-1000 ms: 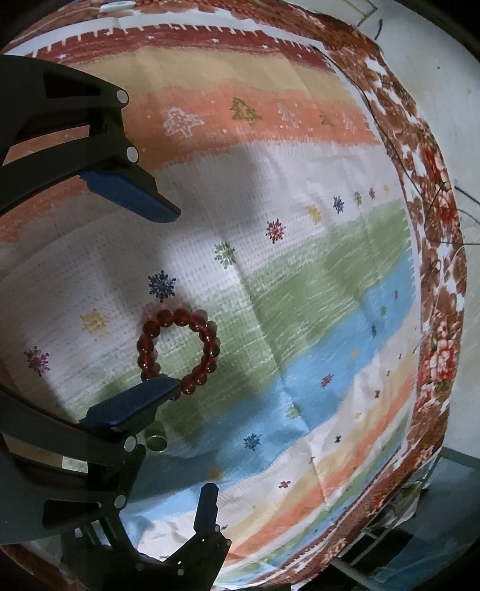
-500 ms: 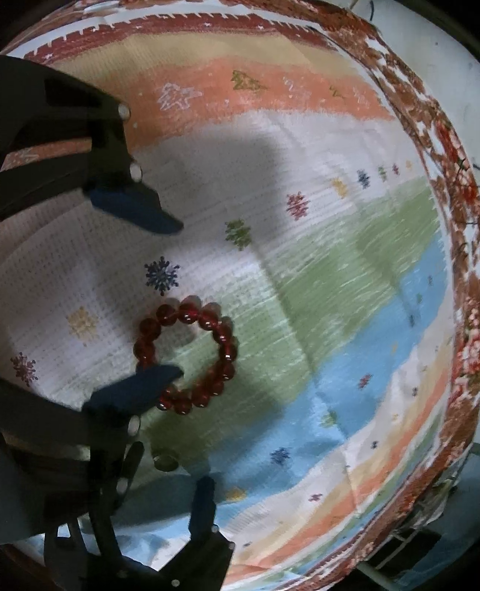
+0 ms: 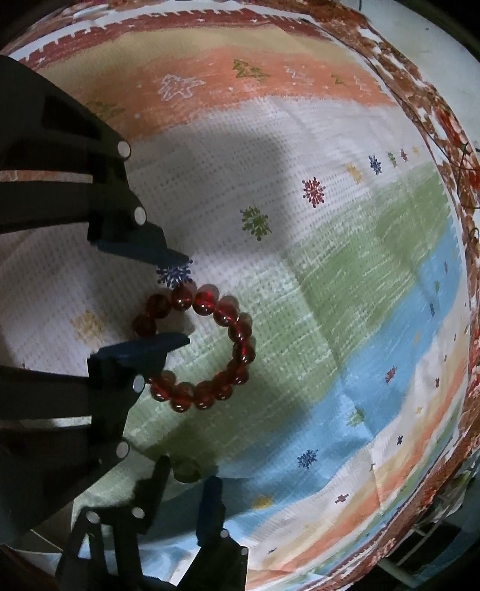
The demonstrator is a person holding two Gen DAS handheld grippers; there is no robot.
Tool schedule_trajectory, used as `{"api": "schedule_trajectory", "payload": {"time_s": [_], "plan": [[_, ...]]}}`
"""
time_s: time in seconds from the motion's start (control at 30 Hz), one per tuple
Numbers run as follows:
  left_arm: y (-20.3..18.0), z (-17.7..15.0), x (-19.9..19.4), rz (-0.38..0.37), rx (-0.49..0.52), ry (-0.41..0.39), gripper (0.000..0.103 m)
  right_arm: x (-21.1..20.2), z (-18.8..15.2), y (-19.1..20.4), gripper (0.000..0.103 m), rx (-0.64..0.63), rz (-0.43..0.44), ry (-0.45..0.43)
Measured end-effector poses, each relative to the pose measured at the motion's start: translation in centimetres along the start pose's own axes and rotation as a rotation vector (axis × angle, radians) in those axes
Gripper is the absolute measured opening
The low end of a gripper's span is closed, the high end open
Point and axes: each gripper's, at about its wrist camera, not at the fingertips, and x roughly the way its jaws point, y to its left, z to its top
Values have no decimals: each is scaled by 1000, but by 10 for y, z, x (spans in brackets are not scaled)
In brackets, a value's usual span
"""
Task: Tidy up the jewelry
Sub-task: 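Close left tool on red bead bracelet and lift it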
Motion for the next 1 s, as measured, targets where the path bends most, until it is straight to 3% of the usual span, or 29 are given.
{"api": "schedule_trajectory", "payload": {"time_s": [0.1,0.17,0.2,0.7,1.0], "plan": [[2,0,0,14,1,0,21,1,0,-1,32,1,4,1],[4,1,1,19,-7,0,16,1,-1,-1,22,1,9,3],[5,0,1,20,-13,-1,13,1,-1,-1,22,2,9,3],[10,-3,-26,-50,-90,-66,13,-11,1,1,22,12,26,-21],[7,-7,-46,-89,-132,-112,13,-24,4,-2,22,33,-8,-62]]}}
